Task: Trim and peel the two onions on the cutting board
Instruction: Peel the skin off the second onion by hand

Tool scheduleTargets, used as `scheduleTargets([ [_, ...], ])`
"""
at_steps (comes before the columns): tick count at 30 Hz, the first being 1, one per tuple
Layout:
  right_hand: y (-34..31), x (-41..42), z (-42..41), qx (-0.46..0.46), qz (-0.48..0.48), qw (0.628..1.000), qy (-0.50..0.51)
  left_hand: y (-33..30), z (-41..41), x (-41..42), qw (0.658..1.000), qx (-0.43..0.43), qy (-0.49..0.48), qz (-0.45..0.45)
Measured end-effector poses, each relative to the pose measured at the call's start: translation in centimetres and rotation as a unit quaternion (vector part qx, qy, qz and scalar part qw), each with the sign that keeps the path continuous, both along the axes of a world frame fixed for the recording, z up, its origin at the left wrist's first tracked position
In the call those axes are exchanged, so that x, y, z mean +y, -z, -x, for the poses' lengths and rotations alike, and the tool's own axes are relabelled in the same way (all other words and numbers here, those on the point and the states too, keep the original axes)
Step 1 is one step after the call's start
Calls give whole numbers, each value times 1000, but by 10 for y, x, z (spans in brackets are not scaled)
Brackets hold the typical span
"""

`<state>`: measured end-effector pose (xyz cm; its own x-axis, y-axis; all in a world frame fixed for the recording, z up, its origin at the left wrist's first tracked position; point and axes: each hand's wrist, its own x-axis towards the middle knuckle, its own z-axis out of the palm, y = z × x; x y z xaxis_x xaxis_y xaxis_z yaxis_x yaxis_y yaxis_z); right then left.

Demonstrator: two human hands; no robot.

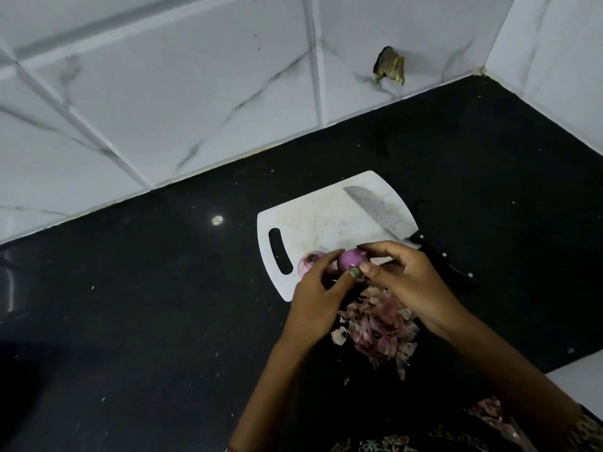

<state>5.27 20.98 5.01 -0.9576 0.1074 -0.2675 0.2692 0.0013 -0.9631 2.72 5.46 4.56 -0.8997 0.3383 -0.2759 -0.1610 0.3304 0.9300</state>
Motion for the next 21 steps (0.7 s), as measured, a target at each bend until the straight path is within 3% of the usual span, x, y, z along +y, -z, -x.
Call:
scheduleTargets([
  [7,19,-22,77,106,-112,986,-65,9,52,-18,981,144,-89,95],
  [21,59,-47,145,92,-195,965,-150,39,99,-37,978,95,-154,108],
])
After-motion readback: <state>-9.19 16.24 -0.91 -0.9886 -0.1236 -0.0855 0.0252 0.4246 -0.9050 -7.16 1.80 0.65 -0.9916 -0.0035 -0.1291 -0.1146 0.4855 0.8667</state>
